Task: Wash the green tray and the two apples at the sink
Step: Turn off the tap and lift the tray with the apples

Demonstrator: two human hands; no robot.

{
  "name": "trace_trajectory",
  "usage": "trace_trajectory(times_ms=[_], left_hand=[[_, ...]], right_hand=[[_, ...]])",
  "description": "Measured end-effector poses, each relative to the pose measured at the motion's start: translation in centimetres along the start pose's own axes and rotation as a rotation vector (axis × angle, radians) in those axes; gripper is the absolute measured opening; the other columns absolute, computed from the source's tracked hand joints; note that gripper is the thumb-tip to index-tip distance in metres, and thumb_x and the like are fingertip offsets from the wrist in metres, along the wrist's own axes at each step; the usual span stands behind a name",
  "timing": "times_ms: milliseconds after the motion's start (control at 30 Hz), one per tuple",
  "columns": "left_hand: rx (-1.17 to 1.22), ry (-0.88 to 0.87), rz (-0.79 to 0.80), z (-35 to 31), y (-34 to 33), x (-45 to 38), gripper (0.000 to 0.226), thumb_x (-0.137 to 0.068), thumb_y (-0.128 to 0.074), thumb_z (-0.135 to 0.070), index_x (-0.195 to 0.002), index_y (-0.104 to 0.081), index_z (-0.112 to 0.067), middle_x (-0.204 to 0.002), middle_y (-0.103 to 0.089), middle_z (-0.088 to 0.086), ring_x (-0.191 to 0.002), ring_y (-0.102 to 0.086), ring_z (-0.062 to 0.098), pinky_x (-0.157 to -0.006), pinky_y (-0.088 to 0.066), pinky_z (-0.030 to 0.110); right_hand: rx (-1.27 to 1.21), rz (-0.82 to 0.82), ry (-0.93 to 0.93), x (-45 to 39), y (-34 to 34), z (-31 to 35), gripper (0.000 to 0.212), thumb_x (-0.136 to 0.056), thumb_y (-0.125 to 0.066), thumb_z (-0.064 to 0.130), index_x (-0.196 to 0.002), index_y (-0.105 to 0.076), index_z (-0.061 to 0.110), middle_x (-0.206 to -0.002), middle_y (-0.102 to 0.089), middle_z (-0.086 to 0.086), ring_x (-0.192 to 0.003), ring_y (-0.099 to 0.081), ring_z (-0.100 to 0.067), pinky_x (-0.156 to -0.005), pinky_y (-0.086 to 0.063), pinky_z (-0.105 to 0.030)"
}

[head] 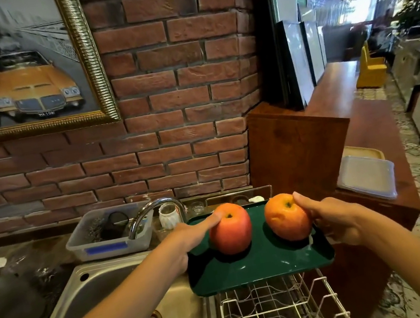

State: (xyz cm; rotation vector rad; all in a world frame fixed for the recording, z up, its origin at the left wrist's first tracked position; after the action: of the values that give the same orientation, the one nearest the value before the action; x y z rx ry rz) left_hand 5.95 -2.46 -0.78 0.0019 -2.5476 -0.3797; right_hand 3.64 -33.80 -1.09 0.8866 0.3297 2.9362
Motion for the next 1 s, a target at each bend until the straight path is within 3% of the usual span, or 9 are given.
trace_trajectory(times_ms=[67,200,433,533,633,767,1000], left_hand=[[-0.004,0.015,-0.002,0.3,-0.4,-0.1,0.118,-0.058,-0.082,-0.068,-0.150,-0.033,-0.012,-0.152,-0.039,0.016,-0.134,-0.042,0.040,-0.091,-0.044,0.047],[-0.020,0.023,-0.016,0.7,-0.9,-0.6,0.118,-0.057,-0.083,-0.068,-0.149,-0.037,-0.011,-0.150,-0.042,0.017,-0.132,-0.044,0.040,-0.096,-0.046,0.048],[-0.036,0.061,-0.003,0.6,-1.3,-1.0,0.111,-0.062,-0.080,-0.067,-0.148,-0.038,-0.011,-0.149,-0.042,0.018,-0.131,-0.045,0.039,-0.081,-0.042,0.043],[-0.040,0.078,0.012,0.7,-1.4,-1.0,0.120,-0.052,-0.080,-0.073,-0.147,-0.039,-0.013,-0.147,-0.045,0.019,-0.127,-0.048,0.040,-0.083,-0.046,0.045],[-0.031,0.075,0.026,1.0,-1.6,-1.3,0.135,-0.027,-0.078,-0.082,-0.140,-0.046,-0.014,-0.133,-0.056,0.018,-0.113,-0.059,0.040,-0.089,-0.053,0.048],[-0.060,0.057,0.014,1.3,-1.3,-1.8,0.120,-0.040,-0.075,-0.085,-0.134,-0.050,-0.014,-0.124,-0.061,0.017,-0.107,-0.062,0.038,-0.092,-0.054,0.053],[-0.069,0.059,0.002,1.2,-1.1,-1.3,0.099,-0.063,-0.073,-0.075,-0.134,-0.050,-0.012,-0.125,-0.059,0.016,-0.106,-0.060,0.034,-0.075,-0.053,0.043]], right_hand=[[-0.001,0.002,-0.008,-0.4,0.2,-0.6,0.094,-0.055,-0.068,0.072,-0.124,-0.058,0.009,-0.123,-0.060,-0.017,-0.112,-0.056,-0.036,-0.084,-0.051,-0.047],[-0.006,0.008,-0.021,-0.9,0.5,-1.5,0.096,-0.055,-0.068,0.073,-0.126,-0.058,0.009,-0.125,-0.059,-0.019,-0.114,-0.057,-0.037,-0.080,-0.051,-0.045],[-0.023,0.029,-0.034,-1.5,0.7,-1.9,0.099,-0.057,-0.066,0.074,-0.131,-0.054,0.010,-0.135,-0.054,-0.020,-0.120,-0.054,-0.039,-0.071,-0.052,-0.042],[-0.017,0.042,-0.041,-1.7,0.5,-1.8,0.101,-0.056,-0.065,0.075,-0.133,-0.053,0.010,-0.136,-0.053,-0.021,-0.119,-0.054,-0.039,-0.069,-0.051,-0.041],[-0.017,0.051,-0.043,-1.7,0.3,-1.6,0.101,-0.059,-0.063,0.074,-0.136,-0.050,0.010,-0.138,-0.052,-0.021,-0.116,-0.054,-0.038,-0.068,-0.050,-0.040],[-0.015,0.060,-0.044,-1.8,0.1,-1.6,0.104,-0.056,-0.063,0.076,-0.136,-0.051,0.010,-0.136,-0.052,-0.021,-0.105,-0.057,-0.033,-0.068,-0.051,-0.041],[-0.015,0.065,-0.040,-1.2,-0.1,-1.5,0.094,-0.063,-0.058,0.072,-0.132,-0.054,0.009,-0.131,-0.054,-0.020,-0.099,-0.057,-0.031,-0.072,-0.053,-0.042]])
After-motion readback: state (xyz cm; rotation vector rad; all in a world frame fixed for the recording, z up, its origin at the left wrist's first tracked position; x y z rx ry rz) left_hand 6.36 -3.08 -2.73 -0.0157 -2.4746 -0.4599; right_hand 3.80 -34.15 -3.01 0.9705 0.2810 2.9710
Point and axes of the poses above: each hand's wrist, its own x-axis away from the middle knuckle, its own y-axis out of the back of the hand, z = x × y, the point moved 8 cm from there along -x, towards the middle knuckle
